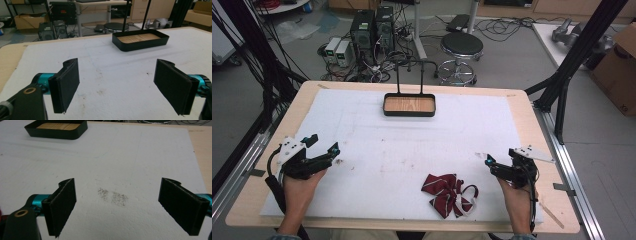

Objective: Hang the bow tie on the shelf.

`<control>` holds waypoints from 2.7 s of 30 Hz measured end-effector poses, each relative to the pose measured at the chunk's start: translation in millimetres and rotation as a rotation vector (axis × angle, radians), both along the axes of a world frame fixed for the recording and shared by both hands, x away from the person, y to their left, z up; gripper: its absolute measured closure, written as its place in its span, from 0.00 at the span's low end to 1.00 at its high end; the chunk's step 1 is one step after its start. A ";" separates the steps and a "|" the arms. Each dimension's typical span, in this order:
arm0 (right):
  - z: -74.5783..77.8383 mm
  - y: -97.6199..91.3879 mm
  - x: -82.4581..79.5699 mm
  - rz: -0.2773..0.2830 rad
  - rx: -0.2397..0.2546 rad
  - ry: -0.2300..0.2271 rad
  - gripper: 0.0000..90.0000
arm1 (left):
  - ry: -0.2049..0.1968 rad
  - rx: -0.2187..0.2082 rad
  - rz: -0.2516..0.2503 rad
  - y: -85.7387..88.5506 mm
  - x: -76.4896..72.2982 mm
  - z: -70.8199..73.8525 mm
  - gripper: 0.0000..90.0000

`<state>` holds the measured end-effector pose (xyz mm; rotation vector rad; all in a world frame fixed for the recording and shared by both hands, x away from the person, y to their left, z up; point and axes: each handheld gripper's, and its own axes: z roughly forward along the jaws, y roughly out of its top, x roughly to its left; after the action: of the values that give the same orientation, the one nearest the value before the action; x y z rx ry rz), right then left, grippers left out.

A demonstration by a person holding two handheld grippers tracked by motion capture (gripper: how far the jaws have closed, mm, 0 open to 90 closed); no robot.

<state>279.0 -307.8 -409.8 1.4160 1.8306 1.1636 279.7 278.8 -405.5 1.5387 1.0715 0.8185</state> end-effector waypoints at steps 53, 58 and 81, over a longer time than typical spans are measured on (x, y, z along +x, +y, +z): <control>-29.8 76.5 -54.0 0.537 -0.025 0.086 0.51 | -0.003 0.005 -0.002 -2.6 -0.2 1.0 0.23; -33.3 82.0 -53.1 0.555 -0.052 0.102 0.57 | -0.005 0.004 -0.004 -2.9 -0.1 0.8 0.24; -39.5 97.4 -46.8 0.567 -0.118 0.168 0.81 | -0.003 0.011 -0.010 -3.4 -0.5 0.7 0.24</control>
<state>232.2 -210.4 -449.3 0.9745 2.4750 1.1908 279.2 275.4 -404.7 1.5508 1.0578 0.8208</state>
